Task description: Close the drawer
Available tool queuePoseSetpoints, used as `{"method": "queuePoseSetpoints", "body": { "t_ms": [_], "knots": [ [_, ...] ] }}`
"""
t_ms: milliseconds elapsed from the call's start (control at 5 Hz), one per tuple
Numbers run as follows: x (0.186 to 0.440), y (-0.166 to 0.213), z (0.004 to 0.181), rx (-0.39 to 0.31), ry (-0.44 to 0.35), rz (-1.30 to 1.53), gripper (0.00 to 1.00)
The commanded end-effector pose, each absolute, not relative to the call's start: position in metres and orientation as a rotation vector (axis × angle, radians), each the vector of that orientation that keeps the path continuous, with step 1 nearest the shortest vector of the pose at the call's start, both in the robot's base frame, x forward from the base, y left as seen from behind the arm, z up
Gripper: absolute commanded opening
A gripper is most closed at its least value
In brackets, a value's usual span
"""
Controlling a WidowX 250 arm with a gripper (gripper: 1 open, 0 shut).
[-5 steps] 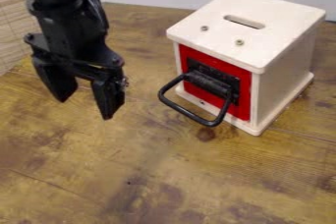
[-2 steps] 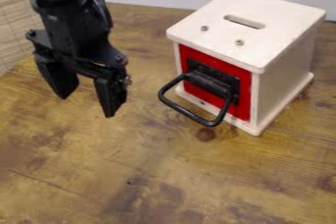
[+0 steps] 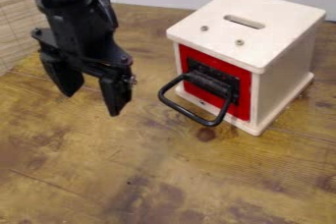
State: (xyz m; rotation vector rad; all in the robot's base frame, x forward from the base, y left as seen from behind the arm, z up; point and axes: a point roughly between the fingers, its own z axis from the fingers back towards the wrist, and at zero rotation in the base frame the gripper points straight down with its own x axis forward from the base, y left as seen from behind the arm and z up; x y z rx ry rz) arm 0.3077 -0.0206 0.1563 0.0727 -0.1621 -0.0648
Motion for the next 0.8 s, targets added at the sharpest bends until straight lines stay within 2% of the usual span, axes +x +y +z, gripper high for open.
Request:
{"method": "queuePoseSetpoints", "body": {
  "t_ms": [0,200,400,600],
  "knots": [
    [0.295,-0.019,0.182,0.032,-0.243,-0.082,1.00],
    [0.297,-0.015,0.177,0.045,-0.224,-0.070,1.00],
    [0.306,-0.009,0.166,0.097,-0.197,-0.044,1.00],
    [0.315,-0.008,0.159,0.121,-0.174,-0.042,1.00]
  ]
}}
